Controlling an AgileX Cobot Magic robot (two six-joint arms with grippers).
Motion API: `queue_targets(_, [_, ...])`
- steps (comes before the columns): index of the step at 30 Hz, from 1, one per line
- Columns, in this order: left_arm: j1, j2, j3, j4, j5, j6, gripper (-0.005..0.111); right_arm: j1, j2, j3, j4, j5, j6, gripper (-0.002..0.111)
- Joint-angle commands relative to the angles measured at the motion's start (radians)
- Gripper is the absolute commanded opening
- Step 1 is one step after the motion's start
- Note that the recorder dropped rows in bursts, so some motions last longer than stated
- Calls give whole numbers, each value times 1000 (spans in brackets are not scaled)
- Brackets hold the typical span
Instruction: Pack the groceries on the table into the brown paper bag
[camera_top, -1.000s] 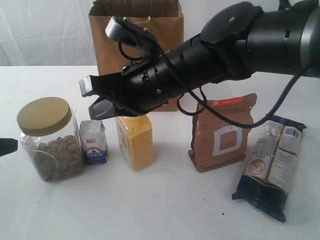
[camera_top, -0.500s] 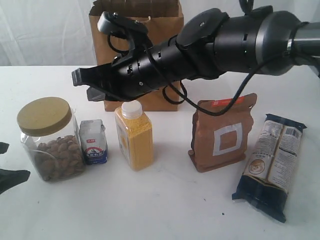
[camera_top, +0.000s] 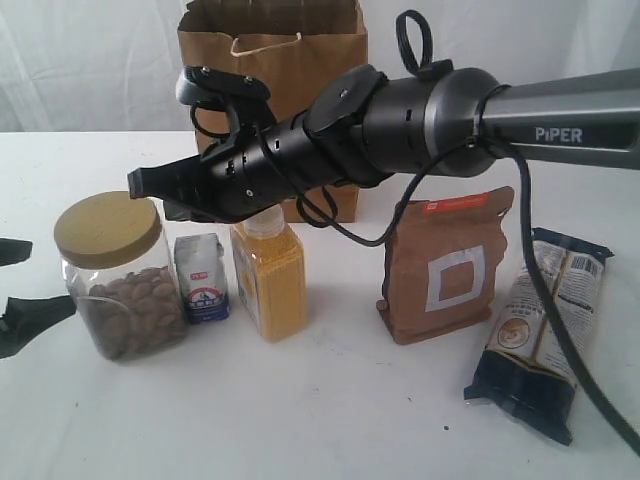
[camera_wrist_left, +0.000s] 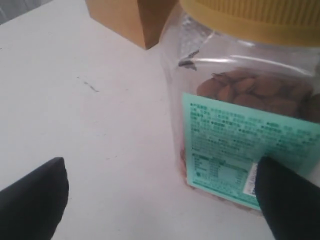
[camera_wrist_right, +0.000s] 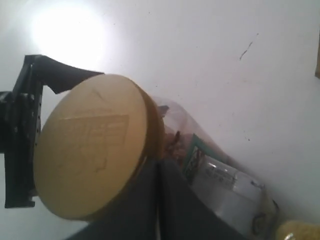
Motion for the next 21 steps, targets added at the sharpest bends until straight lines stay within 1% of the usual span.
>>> queue_targets(1, [-41,15,-8,70,-25,-55,105,1,20,-19,0,-20,-9,0])
queue_targets(8, [-41,16,-11,86,-35,-140,105,1,45,-23,0,-9,-9,0])
queue_targets(15, [-45,16,-13,72,-45,-142,105,1,45,-23,0,-39,-9,0])
queue_targets(17, [-55,16,-13,72,-45,-147,105,1,45,-23,0,-44,-9,0])
queue_targets(19, [-79,16,-11,78,-45,-181,105,1,45,-23,0,-44,-9,0])
queue_targets(21, [-97,16,-11,120,-45,-204,105,1,45,-23,0,-44,-9,0])
